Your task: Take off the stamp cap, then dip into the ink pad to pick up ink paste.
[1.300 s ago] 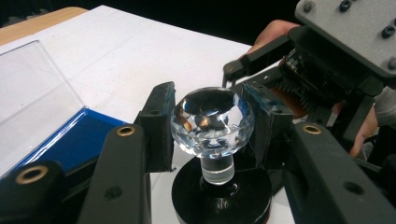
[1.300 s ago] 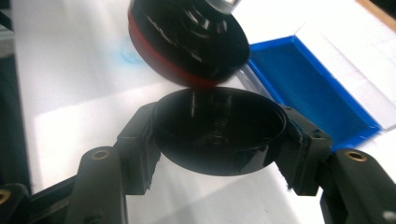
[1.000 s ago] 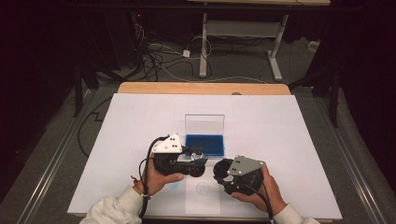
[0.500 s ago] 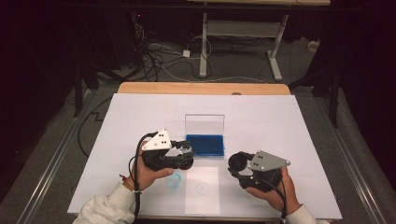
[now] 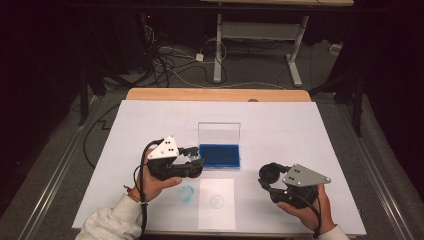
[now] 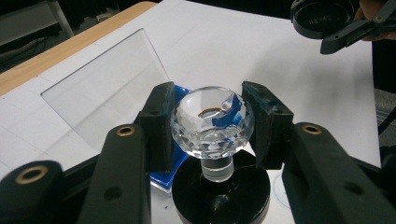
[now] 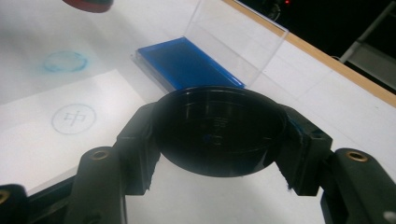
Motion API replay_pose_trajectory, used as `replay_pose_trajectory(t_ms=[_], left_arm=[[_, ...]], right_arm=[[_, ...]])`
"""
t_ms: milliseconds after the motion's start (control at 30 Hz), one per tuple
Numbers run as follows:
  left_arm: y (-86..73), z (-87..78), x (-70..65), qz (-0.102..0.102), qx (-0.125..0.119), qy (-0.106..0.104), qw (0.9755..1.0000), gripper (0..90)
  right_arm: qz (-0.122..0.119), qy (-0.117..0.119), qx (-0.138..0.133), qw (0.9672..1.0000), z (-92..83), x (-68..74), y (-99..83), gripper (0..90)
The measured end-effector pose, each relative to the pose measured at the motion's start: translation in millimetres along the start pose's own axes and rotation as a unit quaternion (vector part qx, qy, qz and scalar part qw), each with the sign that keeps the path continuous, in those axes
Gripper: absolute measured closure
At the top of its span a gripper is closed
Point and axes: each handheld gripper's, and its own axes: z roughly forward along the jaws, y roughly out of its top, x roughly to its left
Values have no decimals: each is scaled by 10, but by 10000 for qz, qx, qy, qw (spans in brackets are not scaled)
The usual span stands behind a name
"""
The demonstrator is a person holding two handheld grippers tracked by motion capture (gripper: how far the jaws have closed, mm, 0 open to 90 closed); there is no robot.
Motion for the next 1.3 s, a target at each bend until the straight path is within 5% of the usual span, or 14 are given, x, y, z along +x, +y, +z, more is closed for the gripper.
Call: replay_pose_trajectory(t_ms=[633, 967, 1300], left_arm=[[39, -50, 53, 45, -41, 123, 9999, 552], [194, 49, 95, 147, -69, 58, 9999, 552], [338, 242, 278, 84, -141, -91, 9998, 552]], right_arm=[[303, -268, 125, 9991, -174, -183, -241, 384], [385, -303, 184, 9986, -177, -187, -295, 384], [350, -240, 308, 9986, -97, -167, -306, 383]])
